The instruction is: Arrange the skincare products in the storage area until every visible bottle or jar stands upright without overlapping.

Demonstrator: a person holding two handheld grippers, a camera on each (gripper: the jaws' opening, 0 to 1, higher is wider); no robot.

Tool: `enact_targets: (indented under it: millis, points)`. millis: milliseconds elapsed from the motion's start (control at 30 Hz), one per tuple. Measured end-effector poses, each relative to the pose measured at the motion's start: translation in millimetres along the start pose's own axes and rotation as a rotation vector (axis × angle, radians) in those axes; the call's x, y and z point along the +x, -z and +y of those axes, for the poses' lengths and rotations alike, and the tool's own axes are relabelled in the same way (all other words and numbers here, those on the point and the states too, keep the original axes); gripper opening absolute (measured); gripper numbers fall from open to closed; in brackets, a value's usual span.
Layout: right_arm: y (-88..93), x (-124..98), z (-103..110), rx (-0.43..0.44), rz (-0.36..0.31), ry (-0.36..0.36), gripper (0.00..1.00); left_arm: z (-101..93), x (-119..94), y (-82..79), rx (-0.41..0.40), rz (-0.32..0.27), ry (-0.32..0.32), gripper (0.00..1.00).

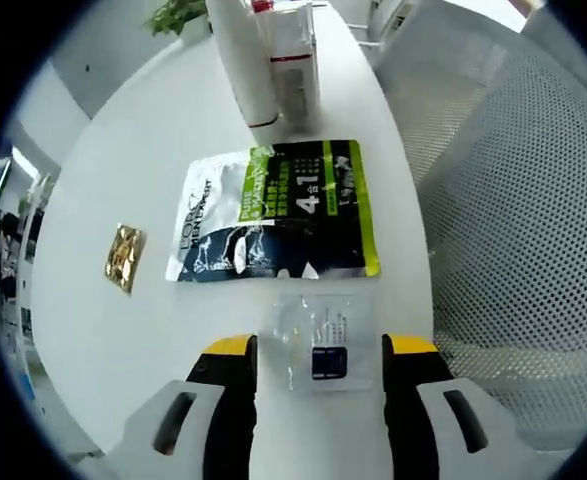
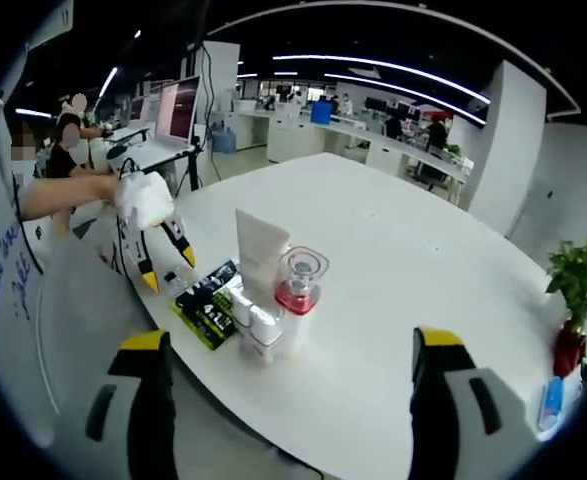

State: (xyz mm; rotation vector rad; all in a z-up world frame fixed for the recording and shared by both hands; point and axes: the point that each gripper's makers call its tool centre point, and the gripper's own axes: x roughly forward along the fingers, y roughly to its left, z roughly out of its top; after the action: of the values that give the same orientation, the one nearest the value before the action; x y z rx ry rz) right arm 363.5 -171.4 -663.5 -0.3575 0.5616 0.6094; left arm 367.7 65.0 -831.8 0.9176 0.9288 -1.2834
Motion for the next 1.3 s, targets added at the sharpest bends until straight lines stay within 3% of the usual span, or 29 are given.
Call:
enact_targets:
  millis: [100, 667, 933, 1300]
  points:
    - [0.0, 0.2, -0.2, -0.001, 0.000, 0.000, 1.00, -3.8, 0.3, 0.1, -0.015, -0.006, 0.021, 0.39]
    - [3.4, -0.4, -1.8, 0.009, 0.003, 0.009, 1.00, 0.1, 2.1, -4.3, -0.040, -0.015, 0.025, 0.37]
    - [4.3, 0.4, -1.7, 0.010, 0.004, 0.006, 1.00, 0.0, 2.7, -5.0, -0.049, -0.015, 0.017, 0.37]
    - [5.9, 1.1, -1.4, 0.016, 0.002, 0.001, 1.00, 1.2, -1.0, -4.4, -0.052, -0.016, -0.007, 0.45]
